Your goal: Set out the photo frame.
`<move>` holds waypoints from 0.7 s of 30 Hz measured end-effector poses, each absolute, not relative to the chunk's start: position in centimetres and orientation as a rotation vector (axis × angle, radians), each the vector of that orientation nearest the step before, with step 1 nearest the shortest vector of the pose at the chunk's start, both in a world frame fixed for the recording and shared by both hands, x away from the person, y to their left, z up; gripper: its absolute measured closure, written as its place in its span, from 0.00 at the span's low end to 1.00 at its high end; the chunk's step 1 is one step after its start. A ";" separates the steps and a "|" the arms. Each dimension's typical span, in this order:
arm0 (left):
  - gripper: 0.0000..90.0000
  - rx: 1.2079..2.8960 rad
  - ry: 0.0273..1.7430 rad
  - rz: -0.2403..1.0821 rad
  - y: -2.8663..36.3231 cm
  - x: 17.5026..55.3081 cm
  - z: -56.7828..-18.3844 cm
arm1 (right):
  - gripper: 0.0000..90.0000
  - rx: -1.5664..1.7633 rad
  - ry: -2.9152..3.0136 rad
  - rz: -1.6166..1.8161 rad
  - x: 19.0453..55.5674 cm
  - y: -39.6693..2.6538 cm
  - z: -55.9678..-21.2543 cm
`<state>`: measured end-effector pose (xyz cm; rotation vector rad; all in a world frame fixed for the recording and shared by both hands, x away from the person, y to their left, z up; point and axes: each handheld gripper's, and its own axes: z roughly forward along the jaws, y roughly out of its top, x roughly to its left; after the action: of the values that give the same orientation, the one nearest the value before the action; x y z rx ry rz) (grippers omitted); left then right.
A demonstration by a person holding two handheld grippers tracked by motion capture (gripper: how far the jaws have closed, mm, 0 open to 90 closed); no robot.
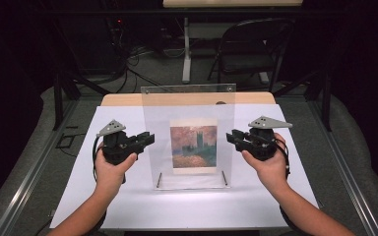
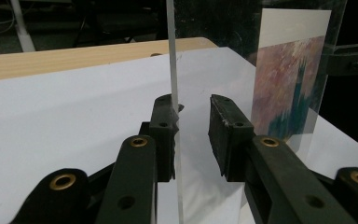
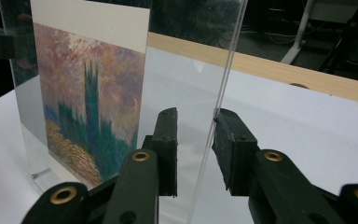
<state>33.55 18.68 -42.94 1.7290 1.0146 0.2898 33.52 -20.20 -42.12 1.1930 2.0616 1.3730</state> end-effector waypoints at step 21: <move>0.74 1.746 0.916 0.304 19.0 29.1 -44.4 | 0.77 1.118 2.033 1.523 28.9 -21.4 -43.5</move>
<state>29.15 19.01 -44.40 1.7462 0.9160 0.3037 28.85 -21.38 -43.51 1.1182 2.0327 1.5230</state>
